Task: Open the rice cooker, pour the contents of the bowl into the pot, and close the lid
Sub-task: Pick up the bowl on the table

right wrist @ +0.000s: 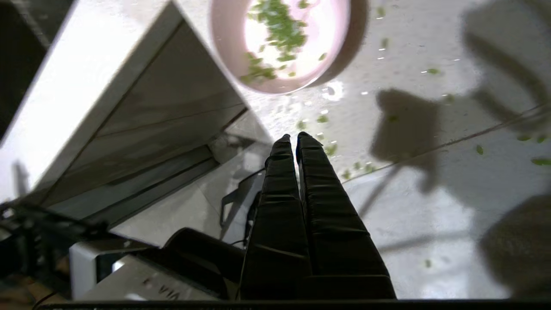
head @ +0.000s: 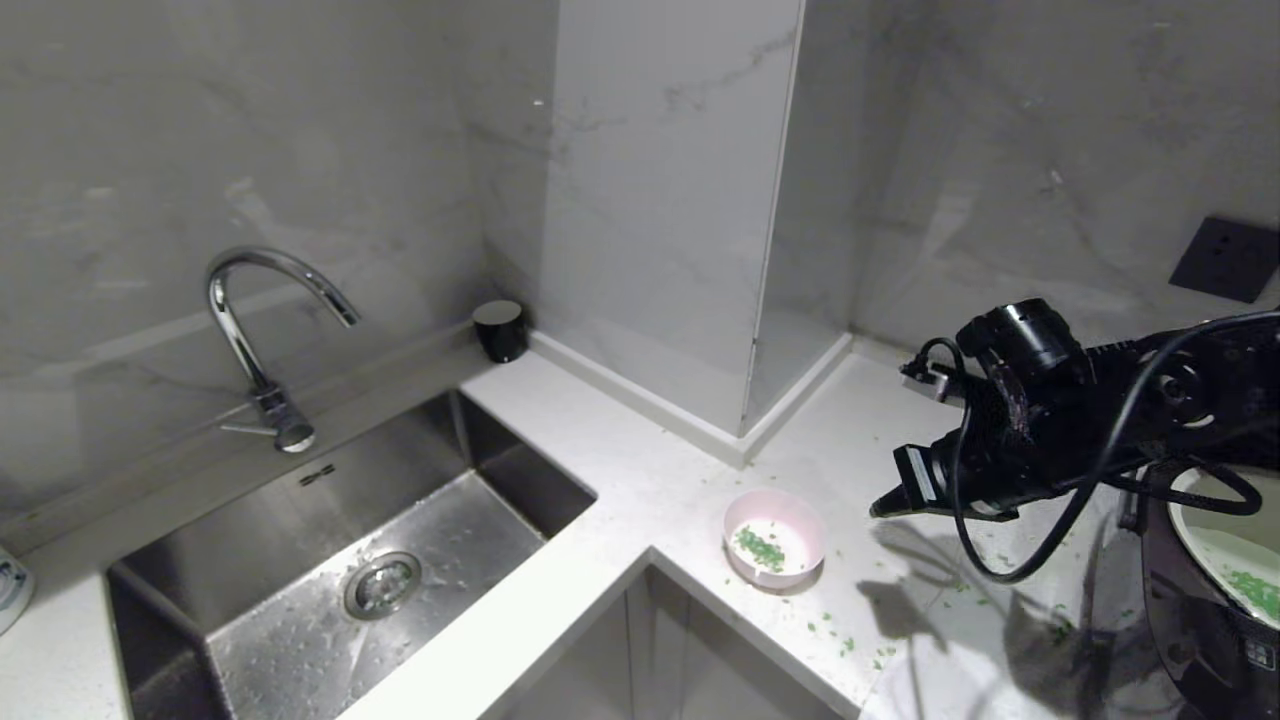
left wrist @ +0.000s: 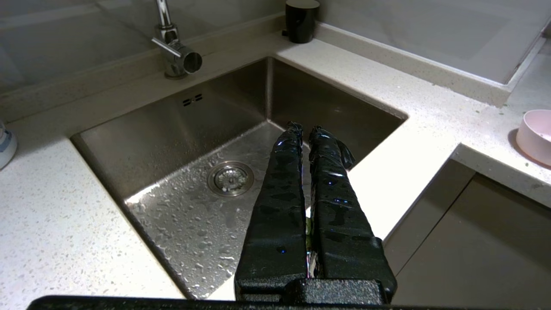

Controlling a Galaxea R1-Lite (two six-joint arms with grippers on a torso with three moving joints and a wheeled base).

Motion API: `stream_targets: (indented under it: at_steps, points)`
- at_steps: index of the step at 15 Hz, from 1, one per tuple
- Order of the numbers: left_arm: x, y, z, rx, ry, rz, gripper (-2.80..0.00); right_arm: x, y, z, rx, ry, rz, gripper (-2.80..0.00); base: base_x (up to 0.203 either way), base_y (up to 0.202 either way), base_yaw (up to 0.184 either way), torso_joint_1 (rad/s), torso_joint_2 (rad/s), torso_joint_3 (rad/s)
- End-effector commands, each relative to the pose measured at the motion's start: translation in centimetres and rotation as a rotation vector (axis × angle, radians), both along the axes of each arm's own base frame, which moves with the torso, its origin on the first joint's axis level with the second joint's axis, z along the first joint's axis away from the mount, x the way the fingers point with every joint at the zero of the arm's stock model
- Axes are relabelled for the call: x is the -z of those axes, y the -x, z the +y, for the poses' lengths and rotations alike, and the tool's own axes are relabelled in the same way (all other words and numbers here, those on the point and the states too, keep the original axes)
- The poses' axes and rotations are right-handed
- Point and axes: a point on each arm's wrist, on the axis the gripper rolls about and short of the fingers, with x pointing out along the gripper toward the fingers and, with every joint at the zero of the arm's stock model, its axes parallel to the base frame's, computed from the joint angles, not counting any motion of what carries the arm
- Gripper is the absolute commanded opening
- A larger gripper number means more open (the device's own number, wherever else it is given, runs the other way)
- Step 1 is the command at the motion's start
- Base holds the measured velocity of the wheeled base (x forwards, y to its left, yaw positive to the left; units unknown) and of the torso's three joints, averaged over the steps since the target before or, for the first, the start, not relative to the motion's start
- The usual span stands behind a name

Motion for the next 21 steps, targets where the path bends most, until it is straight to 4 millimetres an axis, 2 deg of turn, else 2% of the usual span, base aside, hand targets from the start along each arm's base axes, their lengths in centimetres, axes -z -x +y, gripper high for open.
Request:
stream_targets:
  at_steps: [1, 6, 10, 14, 21]
  points:
    - [0.4, -0.1, 0.0, 0.000, 0.000, 0.013, -2.80, 2.5, -1.5, 0.2, 0.034, 0.083, 0.034, 0.00, 0.000, 0.000, 0.000, 0.000, 0.00, 0.000]
    - [0.4, -0.1, 0.0, 0.000, 0.001, 0.013, -2.80, 4.3, -2.2, 0.7, 0.020, 0.096, 0.066, 0.00, 0.000, 0.000, 0.000, 0.000, 0.00, 0.000]
    - [0.4, -0.1, 0.0, 0.000, 0.000, 0.013, -2.80, 6.3, -2.9, 2.0, -0.013, 0.104, 0.086, 0.00, 0.000, 0.000, 0.000, 0.000, 0.00, 0.000]
    - [0.4, -0.1, 0.0, 0.000, 0.001, 0.013, -2.80, 8.4, -4.6, 2.6, -0.011, 0.102, 0.071, 0.00, 0.000, 0.000, 0.000, 0.000, 0.00, 0.000]
    - [0.4, -0.1, 0.0, 0.000, 0.000, 0.013, -2.80, 9.9, -7.2, 3.0, 0.014, 0.124, 0.050, 0.00, 0.000, 0.000, 0.000, 0.000, 0.00, 0.000]
